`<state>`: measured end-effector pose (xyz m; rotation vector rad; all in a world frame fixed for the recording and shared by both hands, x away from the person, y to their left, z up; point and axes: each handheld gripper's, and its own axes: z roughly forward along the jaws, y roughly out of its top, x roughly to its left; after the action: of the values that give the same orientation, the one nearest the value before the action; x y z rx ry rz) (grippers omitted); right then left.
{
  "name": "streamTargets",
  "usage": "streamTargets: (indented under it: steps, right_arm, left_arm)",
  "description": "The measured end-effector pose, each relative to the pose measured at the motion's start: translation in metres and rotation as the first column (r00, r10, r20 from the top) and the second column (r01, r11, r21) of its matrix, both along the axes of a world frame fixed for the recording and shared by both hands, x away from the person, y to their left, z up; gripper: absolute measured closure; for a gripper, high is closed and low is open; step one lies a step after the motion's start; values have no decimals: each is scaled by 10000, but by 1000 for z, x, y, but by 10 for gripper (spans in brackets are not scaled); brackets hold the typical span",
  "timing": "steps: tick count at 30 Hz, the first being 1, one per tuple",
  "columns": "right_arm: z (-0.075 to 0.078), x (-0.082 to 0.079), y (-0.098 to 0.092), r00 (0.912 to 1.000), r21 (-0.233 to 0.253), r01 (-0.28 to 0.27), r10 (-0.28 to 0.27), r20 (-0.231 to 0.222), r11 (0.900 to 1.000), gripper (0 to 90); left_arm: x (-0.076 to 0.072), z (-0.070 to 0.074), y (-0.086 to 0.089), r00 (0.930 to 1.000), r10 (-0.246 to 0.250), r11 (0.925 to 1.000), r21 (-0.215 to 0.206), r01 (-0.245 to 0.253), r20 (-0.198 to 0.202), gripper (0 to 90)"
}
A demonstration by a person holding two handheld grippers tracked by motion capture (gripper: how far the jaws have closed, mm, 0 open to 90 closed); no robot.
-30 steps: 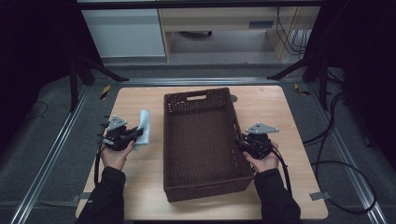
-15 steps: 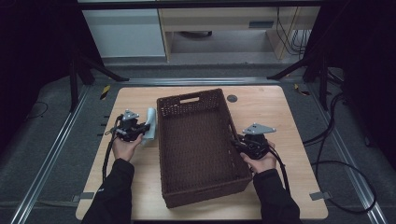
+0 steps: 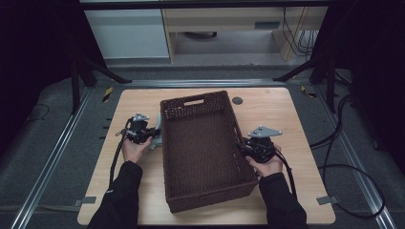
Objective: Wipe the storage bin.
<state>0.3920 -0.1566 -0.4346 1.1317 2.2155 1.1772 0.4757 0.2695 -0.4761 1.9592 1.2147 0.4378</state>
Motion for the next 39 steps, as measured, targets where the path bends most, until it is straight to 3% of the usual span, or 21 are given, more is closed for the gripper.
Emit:
streamTargets:
  steps: [3,7,10,14,19,22,23,25,30,35,39]
  right_arm:
    - [0,0,0,10000,8,6,-6,-4,10000,685]
    - [0,0,0,10000,-7,-2,2,8,10000,685]
    - [0,0,0,10000,-12,-3,3,15,10000,685]
    - [0,0,0,10000,-32,-10,10,26,10000,685]
    - [0,0,0,10000,-30,0,0,13,10000,685]
    - [0,0,0,10000,-48,-2,3,27,10000,685]
    - [0,0,0,10000,-52,-2,2,26,10000,685]
    - [0,0,0,10000,-61,-12,13,44,10000,685]
    - [0,0,0,10000,-61,-4,4,44,10000,685]
    - [0,-1,0,10000,-83,12,-12,62,10000,685]
    - [0,-1,0,10000,-82,18,-18,57,10000,685]
  left_arm:
    - [-3,15,2,9986,48,9994,-355,-29,536,802]
    - [-7,44,4,9904,83,9984,-570,-4,1377,803]
    - [-6,58,5,9872,57,9987,-509,24,1595,803]
    - [-4,50,2,9913,-124,9997,-182,149,1308,802]
    - [-7,19,-2,9984,-309,9995,91,305,472,803]
    - [-10,2,-3,9986,-524,9981,304,527,-91,804]
    - [-10,-2,-4,9978,-599,9961,637,616,-280,804]
    - [-10,-3,-4,9965,-701,9946,732,733,-463,804]
    - [-21,19,0,9962,-794,9963,363,781,364,804]
    - [-35,50,3,9862,-938,9956,41,941,1361,804]
    - [-39,56,0,9815,-1166,9931,255,1141,1518,804]
